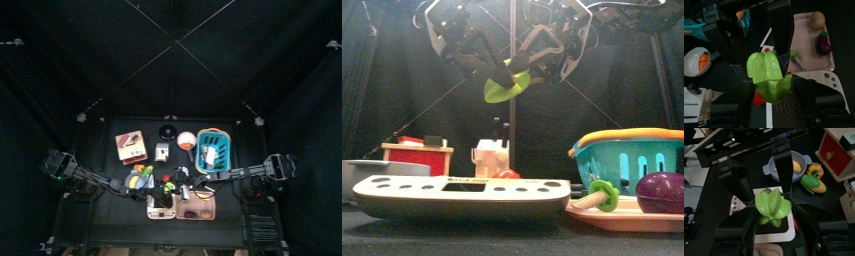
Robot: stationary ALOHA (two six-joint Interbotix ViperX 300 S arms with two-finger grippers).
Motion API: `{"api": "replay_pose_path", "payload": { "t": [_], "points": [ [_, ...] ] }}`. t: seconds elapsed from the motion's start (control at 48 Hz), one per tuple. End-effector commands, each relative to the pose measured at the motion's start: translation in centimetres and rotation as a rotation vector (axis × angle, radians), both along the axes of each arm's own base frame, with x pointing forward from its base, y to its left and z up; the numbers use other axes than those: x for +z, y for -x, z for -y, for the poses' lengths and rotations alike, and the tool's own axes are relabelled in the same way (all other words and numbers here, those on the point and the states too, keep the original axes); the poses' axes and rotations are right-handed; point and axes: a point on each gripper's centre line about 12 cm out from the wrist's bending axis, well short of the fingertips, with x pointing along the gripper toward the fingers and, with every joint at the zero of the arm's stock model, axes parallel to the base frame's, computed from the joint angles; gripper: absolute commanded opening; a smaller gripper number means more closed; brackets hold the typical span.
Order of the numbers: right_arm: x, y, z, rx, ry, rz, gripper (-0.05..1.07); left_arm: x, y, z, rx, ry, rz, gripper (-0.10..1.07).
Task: Pull apart starfruit
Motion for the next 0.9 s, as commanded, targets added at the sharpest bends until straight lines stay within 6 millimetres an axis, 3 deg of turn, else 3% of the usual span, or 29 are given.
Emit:
{"api": "replay_pose_path", "payload": {
  "t": [0.0, 0.125, 0.25, 0.875],
  "points": [
    [1.6, -0.2, -0.2, 0.004, -0.006, 0.042, 0.38, 0.7, 0.0, -0.9, 0.036, -0.01, 0.016, 0.45],
    [2.0, 0.5, -0.2, 0.005, -0.007, 0.05, 0.36, 0.2, 0.8, -1.7, 0.072, -0.038, -0.004, 0.45],
    [2.0, 1.2, -0.2, 0.005, -0.007, 0.05, 0.23, 0.3, 1.5, -2.2, 0.082, -0.04, -0.004, 0.45],
    [2.1, 2.3, -0.1, -0.008, -0.03, 0.051, 0.23, 0.1, 2.4, -2.6, 0.089, -0.036, -0.01, 0.45]
  ]
}}
